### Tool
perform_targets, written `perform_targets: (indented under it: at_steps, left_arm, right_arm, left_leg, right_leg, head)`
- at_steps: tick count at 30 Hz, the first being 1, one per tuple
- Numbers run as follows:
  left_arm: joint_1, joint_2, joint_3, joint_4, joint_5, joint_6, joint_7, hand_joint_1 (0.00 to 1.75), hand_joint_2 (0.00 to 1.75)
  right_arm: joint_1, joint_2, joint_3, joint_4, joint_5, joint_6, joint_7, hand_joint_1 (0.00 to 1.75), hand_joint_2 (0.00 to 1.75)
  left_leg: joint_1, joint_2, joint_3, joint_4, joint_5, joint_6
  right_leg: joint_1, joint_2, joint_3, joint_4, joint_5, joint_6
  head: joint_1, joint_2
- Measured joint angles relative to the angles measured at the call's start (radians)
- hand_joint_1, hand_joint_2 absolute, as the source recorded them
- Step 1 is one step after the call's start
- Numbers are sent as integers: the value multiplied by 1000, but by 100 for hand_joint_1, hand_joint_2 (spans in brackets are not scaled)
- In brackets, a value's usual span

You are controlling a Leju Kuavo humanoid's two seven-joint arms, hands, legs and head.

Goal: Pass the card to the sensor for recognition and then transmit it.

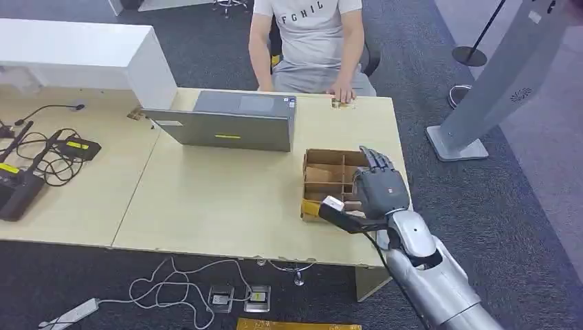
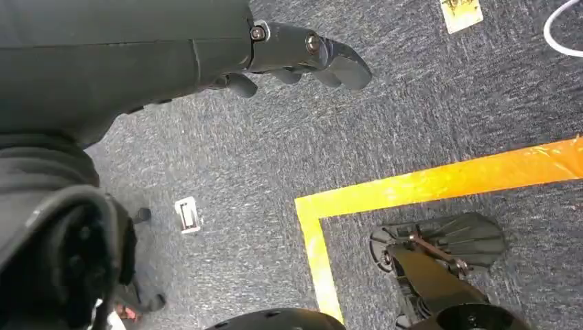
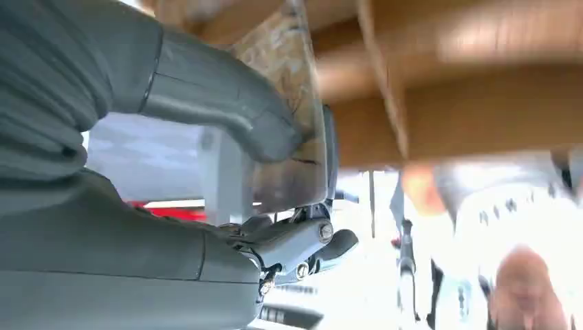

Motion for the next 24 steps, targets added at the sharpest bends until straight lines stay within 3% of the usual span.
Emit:
perform_targets:
  at_steps: [9, 14, 20, 24]
  left_arm:
    - [0, 0, 0, 0, -1, 0, 0, 0, 0]
    - [-2, 0, 0, 0, -19, 0, -1, 0, 0]
    - [-5, -1, 0, 0, -45, -4, -1, 0, 0]
    - [-13, -2, -1, 0, -62, -6, -1, 0, 0]
  right_arm:
    - [-18, -1, -34, 0, 14, -7, -14, 175, 175]
    - [-62, -4, -59, -11, 55, -140, -57, 175, 175]
    - [-179, -42, -122, -88, 45, -161, -127, 175, 175]
    - [-202, -54, -148, -108, 35, -188, -150, 175, 175]
  left_leg:
    - [0, 0, 0, 0, 0, 0]
    - [0, 1, 0, 0, 0, 0]
    - [0, 1, 0, 0, 1, 0]
    - [0, 1, 0, 0, 1, 0]
  right_leg:
    - [0, 0, 0, 0, 0, 0]
    - [0, 1, 0, 0, 1, -1]
    - [0, 1, 0, 0, 1, -1]
    - [0, 1, 0, 0, 1, -1]
  head:
    - [0, 0]
    - [0, 0]
    - [0, 0]
    - [0, 0]
